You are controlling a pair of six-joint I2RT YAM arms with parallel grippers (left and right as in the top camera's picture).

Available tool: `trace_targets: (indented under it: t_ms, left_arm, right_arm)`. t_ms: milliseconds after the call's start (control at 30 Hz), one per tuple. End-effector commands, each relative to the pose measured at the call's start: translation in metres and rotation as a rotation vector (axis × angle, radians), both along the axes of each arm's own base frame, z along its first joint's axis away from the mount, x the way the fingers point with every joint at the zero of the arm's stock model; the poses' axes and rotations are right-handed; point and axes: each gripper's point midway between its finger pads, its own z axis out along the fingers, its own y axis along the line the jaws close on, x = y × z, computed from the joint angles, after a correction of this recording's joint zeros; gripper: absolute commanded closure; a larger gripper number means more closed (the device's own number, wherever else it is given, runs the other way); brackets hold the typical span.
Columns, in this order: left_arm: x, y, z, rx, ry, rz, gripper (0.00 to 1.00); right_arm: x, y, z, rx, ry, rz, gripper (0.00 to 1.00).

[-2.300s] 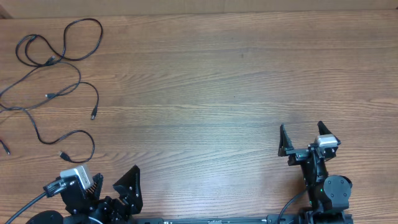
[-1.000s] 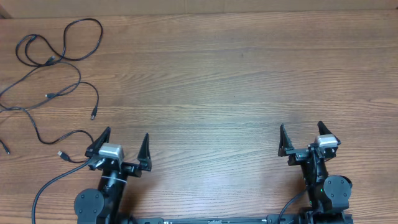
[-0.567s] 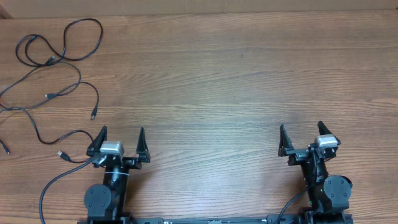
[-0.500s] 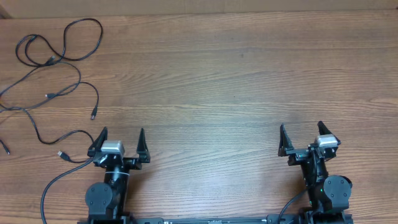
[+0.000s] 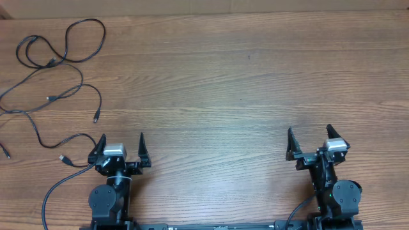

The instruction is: Untangle cables

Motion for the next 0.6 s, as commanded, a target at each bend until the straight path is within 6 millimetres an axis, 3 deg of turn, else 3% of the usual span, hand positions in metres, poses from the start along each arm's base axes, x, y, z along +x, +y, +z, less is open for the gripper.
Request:
trace_targets:
  t_ms: [0,567]
  left_arm:
    - [-0.0003,0.0043,-0.0003,0.027,-0.005,0.020,0.00]
    - [-0.0002,0.0015,0.0000,0.025,-0.006,0.005,0.01]
  right_arm:
    - [0.0003,-0.0012,-0.0017,-0.005,-0.004,-0.009,0.00]
    - [0.0003,-0.0012,-0.0017,-0.005,-0.004,-0.009,0.00]
